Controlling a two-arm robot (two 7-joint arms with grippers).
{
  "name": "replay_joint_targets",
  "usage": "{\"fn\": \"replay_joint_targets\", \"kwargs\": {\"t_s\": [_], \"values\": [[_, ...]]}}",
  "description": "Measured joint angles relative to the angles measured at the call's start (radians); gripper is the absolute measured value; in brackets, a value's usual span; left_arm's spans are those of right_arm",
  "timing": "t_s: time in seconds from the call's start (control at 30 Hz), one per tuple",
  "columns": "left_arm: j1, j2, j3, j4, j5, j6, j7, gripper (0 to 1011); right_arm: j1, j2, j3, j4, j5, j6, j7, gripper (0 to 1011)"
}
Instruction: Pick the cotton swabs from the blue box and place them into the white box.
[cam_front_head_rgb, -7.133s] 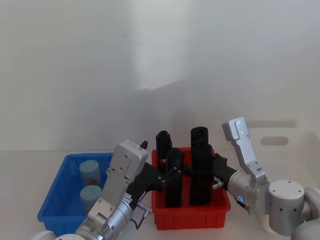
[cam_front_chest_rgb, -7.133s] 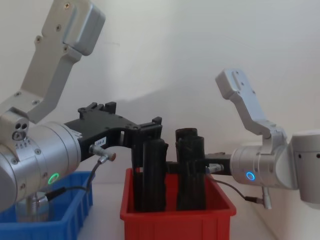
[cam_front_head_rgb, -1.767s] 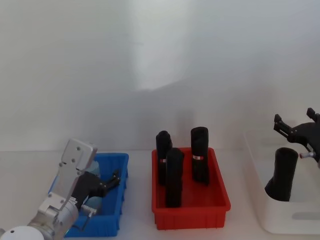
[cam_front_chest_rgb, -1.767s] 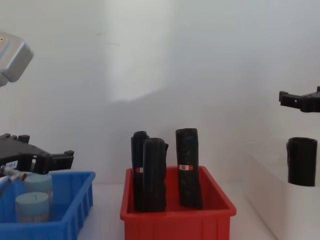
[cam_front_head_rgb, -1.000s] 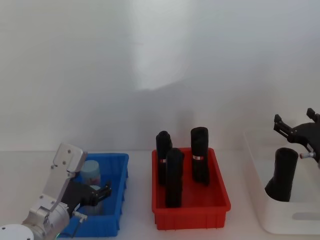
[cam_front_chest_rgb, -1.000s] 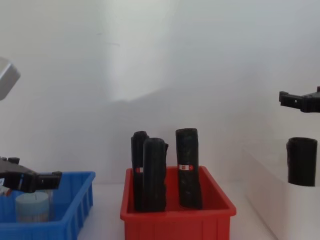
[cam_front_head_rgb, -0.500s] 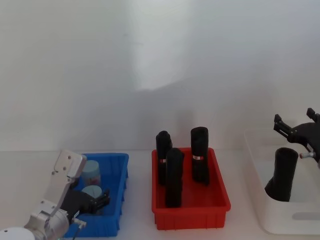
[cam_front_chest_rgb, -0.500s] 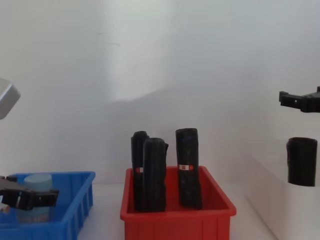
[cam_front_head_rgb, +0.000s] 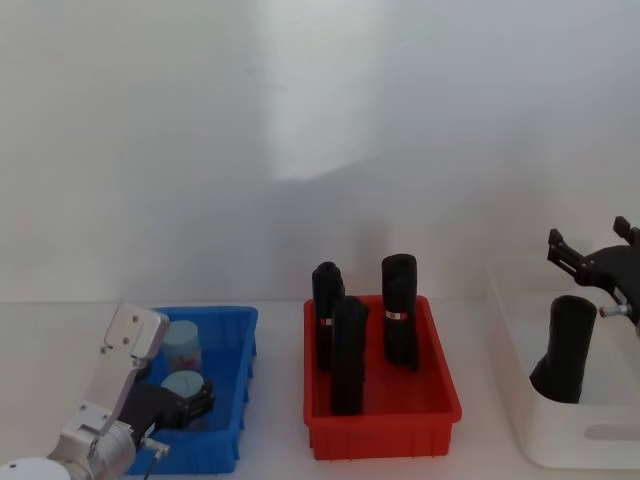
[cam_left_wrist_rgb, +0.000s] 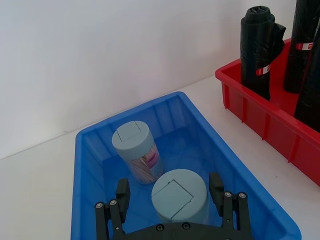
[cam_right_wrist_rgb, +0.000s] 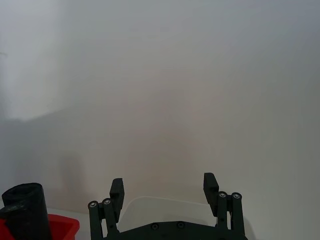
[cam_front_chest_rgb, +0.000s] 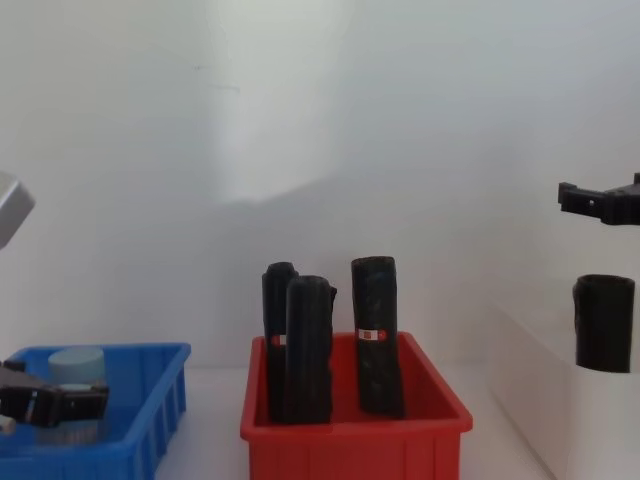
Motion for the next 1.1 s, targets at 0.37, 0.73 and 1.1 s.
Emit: {"fn": "replay_joint_targets", "kwargs": {"t_s": [0.37,0.73,1.1], "values": [[-0.007,-0.011,-0.001,0.037,-0.009,0.005,-0.033,1003,0.000,0.000,0.000,0.000,0.000,0.000,0.000,1002],[-0.014,-0.021,-0.001,0.059,-0.012,0.001,-0.040,1003,0.000,0.000,0.000,0.000,0.000,0.000,0.000,1002],[-0.018,-0.029,-0.003,0.072,-0.010,-0.007,-0.031,993,0.000,0.000,0.000,0.000,0.000,0.000,0.000,1001]]}}
